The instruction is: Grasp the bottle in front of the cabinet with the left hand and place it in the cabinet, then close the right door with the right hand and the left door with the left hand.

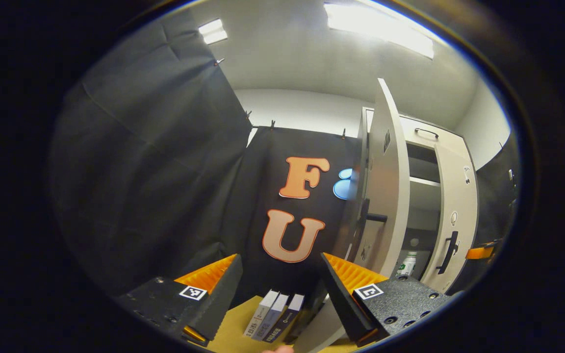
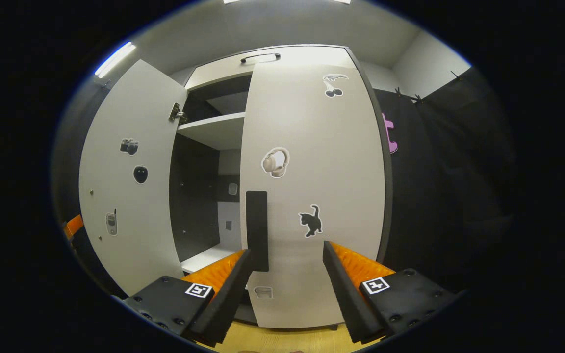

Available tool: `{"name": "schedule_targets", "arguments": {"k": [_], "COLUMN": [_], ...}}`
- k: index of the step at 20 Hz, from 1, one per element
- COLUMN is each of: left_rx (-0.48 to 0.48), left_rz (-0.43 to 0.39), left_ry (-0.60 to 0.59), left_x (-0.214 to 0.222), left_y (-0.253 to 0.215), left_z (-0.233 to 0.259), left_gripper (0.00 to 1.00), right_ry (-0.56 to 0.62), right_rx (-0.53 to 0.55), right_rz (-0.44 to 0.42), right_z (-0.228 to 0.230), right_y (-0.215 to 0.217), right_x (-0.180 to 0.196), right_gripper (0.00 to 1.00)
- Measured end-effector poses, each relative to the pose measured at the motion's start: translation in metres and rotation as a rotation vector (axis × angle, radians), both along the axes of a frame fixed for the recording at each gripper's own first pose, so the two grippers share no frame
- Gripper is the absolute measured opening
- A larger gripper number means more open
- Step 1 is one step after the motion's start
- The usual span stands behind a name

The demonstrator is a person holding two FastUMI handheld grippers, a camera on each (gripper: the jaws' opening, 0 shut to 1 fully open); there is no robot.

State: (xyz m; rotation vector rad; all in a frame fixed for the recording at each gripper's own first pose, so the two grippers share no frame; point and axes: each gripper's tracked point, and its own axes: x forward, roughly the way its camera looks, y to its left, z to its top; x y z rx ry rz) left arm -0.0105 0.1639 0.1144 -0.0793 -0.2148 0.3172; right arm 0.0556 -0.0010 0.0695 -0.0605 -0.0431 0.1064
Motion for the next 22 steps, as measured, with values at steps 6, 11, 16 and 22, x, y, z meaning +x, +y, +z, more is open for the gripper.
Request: {"name": "schedule_targets", "arguments": {"k": [6,11,16,22], "left_rx": [0.062,0.097,0.093,0.073], "left_rz": [-0.036,-0.095,-0.145,-0.24], "left_ry": [0.001,0.034,0.049,0.056], "left_x": [0.026,0.031,0.029,0.035], "left_y": [-0.016,-0.032,-0.062,-0.107], "left_z": [0.011,0.012,0.009,0.002], "left_gripper": [0.93,0.96,0.92,0.92], "right_ry": [0.008,-0.002,-0.018,-0.016], "right_rx": [0.025,0.06,0.06,0.069], "right_rz": [-0.055,-0.085,-0.121,-0.148], "right_z": [-0.004,-0.002,0.001,-0.002], "right_y": [-0.029,-0.053,-0.076,-0.098], "right_x": [-0.042,-0.054,-0.063,-0.074], "right_gripper": [0.95,0.95,0.95,0.95]}}
